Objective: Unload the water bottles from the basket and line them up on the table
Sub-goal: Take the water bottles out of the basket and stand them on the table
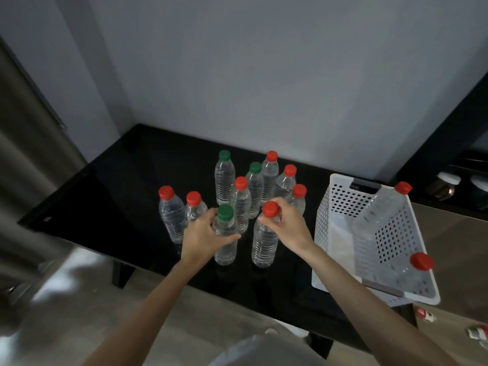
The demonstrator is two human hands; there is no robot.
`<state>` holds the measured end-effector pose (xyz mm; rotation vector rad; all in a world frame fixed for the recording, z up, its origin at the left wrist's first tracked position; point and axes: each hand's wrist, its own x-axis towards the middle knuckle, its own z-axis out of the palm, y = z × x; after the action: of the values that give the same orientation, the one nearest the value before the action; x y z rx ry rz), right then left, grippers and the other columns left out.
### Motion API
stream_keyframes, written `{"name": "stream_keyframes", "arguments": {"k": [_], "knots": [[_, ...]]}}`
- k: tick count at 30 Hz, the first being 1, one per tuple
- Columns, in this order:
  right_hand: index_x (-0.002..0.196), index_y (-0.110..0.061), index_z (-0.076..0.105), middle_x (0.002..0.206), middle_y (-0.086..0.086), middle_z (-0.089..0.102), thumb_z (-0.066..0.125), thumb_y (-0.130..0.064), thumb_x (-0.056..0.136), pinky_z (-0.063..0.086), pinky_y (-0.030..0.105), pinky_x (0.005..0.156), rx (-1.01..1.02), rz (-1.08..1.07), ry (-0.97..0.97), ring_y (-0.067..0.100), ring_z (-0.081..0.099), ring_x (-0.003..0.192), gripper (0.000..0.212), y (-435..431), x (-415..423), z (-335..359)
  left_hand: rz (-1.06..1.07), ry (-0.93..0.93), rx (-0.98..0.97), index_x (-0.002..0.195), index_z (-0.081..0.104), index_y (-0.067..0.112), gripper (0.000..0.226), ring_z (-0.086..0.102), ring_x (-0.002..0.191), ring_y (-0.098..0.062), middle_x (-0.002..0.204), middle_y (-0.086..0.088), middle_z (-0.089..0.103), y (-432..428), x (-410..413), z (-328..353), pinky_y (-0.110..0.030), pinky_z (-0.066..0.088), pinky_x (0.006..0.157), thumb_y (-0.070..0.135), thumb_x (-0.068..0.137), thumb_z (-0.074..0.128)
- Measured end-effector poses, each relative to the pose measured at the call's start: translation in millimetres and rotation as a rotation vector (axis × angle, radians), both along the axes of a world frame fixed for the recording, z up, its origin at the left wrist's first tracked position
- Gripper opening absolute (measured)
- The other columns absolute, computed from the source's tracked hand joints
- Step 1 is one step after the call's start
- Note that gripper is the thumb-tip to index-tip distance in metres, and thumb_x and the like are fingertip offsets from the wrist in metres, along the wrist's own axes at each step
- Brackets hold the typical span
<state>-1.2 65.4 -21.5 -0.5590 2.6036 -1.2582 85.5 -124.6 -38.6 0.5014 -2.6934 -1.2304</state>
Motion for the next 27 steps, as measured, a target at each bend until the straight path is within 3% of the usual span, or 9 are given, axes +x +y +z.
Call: {"name": "stream_keyframes", "arguments": {"k": [2,5,7,11,14,18,20,23,27], "knots": [[0.102,-0.016,0.058,0.085,-0.009,0.062,0.074,-0.023,0.083,0.045,0.026,0.086,0.01,0.019,-0.012,0.006,0.06,0.085,0.025,-7,-5,-10,0.022,-0.02,-0.002,0.104,0.063,0.024,0.056,0.065,0.087,-0.004,0.093,0.016,0.069,-3,-1,-11,-0.022,0.05,0.072,0.044,0.06,0.088],[0.1,-0.018,0.057,0.083,-0.013,0.059,0.073,-0.02,0.085,0.042,0.015,0.082,0.019,0.022,-0.011,-0.004,0.057,0.082,0.022,-15,-9,-16,0.026,-0.016,-0.007,0.102,0.061,0.022,0.054,0.063,0.084,-0.006,0.087,0.017,0.063,-4,-3,-22,-0.008,0.036,0.064,0.039,0.059,0.089],[0.098,-0.019,0.055,0.08,-0.013,0.057,0.072,-0.018,0.085,0.039,0.007,0.076,0.014,0.019,-0.008,-0.008,0.056,0.078,0.022,-18,-11,-18,0.024,-0.018,-0.005,0.108,0.061,0.019,0.057,0.062,0.083,-0.006,0.087,0.017,0.061,-4,-5,-27,-0.004,0.034,0.064,0.036,0.061,0.089],[0.094,-0.02,0.054,0.076,-0.013,0.054,0.072,-0.015,0.084,0.038,0.008,0.072,0.031,0.027,0.002,-0.005,0.055,0.075,0.022,-19,-14,-17,-0.014,-0.067,-0.042,0.126,0.053,0.023,0.067,0.065,0.101,-0.017,0.106,0.007,0.067,2,-10,-28,-0.031,0.05,0.081,0.037,0.069,0.083],[0.096,-0.018,0.053,0.075,-0.007,0.055,0.07,-0.016,0.085,0.04,0.013,0.072,0.054,0.021,0.012,0.003,0.058,0.075,0.02,-22,-8,-20,-0.019,-0.116,-0.071,0.132,0.045,0.026,0.066,0.062,0.108,-0.019,0.118,0.004,0.063,9,-8,-27,-0.033,0.047,0.083,0.041,0.076,0.077],[0.111,-0.019,0.051,0.086,-0.002,0.059,0.068,-0.017,0.088,0.041,0.021,0.077,0.097,0.006,0.064,0.011,0.06,0.087,0.029,-20,-1,-24,0.016,-0.137,-0.006,0.136,0.039,0.026,0.066,0.059,0.114,-0.019,0.13,0.004,0.054,15,-1,-29,-0.032,0.045,0.083,0.039,0.081,0.073],[0.126,-0.018,0.046,0.104,-0.001,0.061,0.068,-0.019,0.088,0.047,0.028,0.089,0.14,0.03,0.068,0.012,0.059,0.103,0.044,-18,2,-23,0.04,-0.126,0.07,0.137,0.037,0.025,0.065,0.058,0.116,-0.022,0.134,0.001,0.052,15,2,-27,-0.037,0.048,0.088,0.037,0.083,0.071],[0.141,-0.019,0.035,0.134,0.0,0.052,0.067,-0.02,0.089,0.042,0.034,0.106,0.16,0.069,0.037,0.014,0.049,0.126,0.062,-13,10,-11,0.026,-0.057,0.152,0.137,0.04,0.027,0.057,0.057,0.117,-0.022,0.132,0.0,0.053,13,8,-22,-0.045,0.049,0.096,0.035,0.086,0.066],[0.139,-0.021,0.039,0.128,-0.017,0.047,0.066,-0.024,0.09,0.04,0.028,0.105,0.061,0.061,0.045,0.002,0.047,0.119,0.056,4,30,19,0.037,0.115,0.162,0.138,0.043,0.026,0.052,0.052,0.121,-0.007,0.132,0.007,0.055,11,20,-7,-0.028,0.044,0.099,0.028,0.091,0.065]]}}
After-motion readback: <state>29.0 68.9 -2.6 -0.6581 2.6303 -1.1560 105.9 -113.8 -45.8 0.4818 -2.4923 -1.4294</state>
